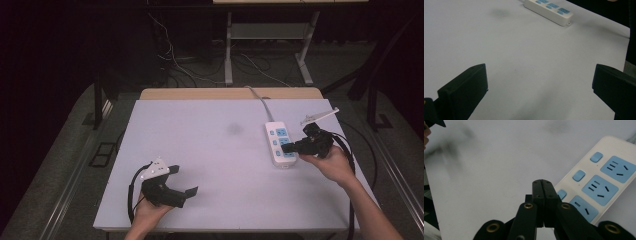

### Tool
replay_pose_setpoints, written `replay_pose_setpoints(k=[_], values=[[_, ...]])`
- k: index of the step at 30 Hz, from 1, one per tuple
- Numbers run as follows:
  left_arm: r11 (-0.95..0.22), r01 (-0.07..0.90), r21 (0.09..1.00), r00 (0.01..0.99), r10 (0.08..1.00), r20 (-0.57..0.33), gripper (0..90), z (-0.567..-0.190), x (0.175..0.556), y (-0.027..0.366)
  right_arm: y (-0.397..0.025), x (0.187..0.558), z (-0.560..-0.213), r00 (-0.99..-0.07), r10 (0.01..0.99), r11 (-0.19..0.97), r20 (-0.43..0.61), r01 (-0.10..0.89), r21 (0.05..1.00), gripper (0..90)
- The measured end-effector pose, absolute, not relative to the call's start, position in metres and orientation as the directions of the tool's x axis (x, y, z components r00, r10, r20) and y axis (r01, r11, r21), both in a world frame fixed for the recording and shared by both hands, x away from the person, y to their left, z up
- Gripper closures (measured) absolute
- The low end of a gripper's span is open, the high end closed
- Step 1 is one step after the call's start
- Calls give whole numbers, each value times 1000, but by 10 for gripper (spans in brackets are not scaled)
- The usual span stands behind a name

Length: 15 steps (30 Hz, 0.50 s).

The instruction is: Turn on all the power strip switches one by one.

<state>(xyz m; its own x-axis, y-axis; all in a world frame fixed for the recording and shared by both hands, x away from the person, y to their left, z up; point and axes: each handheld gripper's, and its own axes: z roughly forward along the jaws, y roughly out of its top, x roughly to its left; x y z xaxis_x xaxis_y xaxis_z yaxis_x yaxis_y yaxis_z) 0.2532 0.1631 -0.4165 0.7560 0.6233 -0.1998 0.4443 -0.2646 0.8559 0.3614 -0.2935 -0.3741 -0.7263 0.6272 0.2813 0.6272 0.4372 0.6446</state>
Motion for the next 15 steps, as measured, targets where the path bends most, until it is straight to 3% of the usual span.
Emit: replay_pose_setpoints(k=[15], values=[[-266,443,856,757,623,-198,0,-416,253,164,-287,374,-389,-723,634,472,274,643,604,900]])
